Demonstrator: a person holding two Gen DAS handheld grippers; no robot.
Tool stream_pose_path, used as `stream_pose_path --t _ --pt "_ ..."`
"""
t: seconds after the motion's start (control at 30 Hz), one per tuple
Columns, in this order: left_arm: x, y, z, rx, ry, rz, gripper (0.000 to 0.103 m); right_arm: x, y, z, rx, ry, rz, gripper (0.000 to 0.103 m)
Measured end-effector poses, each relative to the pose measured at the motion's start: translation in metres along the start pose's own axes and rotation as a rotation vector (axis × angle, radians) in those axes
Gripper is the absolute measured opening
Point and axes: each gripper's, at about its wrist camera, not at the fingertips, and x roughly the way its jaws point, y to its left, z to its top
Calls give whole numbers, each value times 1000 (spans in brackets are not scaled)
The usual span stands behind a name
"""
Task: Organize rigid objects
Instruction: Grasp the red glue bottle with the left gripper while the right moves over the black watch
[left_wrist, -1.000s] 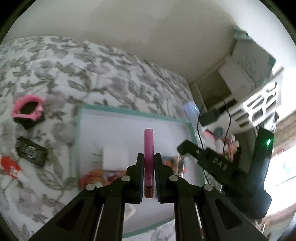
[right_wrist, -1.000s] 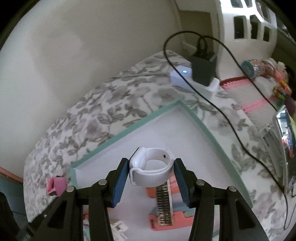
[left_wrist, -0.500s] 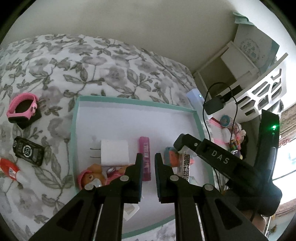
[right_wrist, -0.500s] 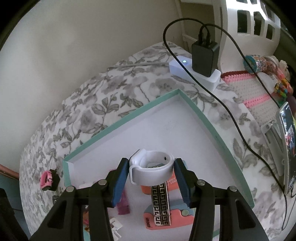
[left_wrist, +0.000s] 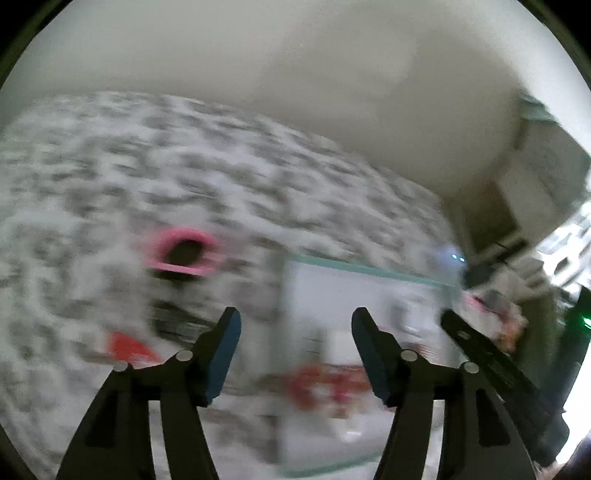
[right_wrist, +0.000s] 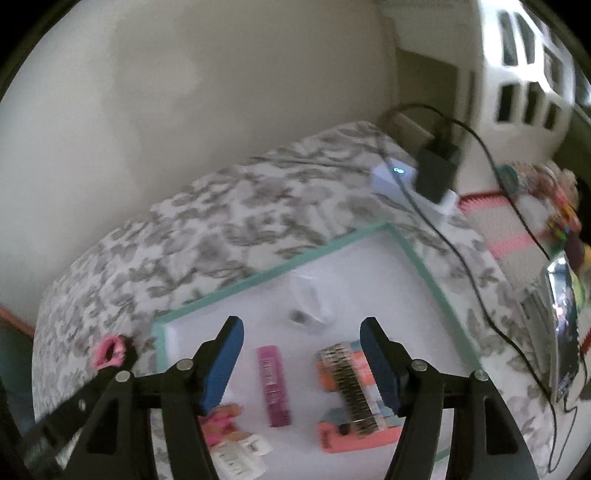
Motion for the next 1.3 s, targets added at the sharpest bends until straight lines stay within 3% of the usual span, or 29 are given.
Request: stream_pose_path --t 0.13,0.17,0.27,0.4,0.6,0.83,1.1,1.3 --pt "-11 49 5 -24 -32 233 84 5 50 -15 -131 25 81 69" --pt "-14 66 5 -44 -33 285 85 8 66 -20 -168 39 103 69" --pt "-22 106 1 -106 -34 379 92 17 102 -39 -239 85 169 70" --pt "-31 150 -6 -188 -38 428 95 27 142 -65 -316 142 233 80" --pt "-21 173 -11 -212 18 397 96 39 174 -90 -347 213 266 80" --pt "5 155 -17 -152 123 260 96 49 172 -89 -322 231 245 80" --pt "28 132 -21 -25 194 220 96 42 146 -65 -245 178 181 80" --pt "53 99 -34 164 283 188 96 41 127 -52 -173 168 172 80"
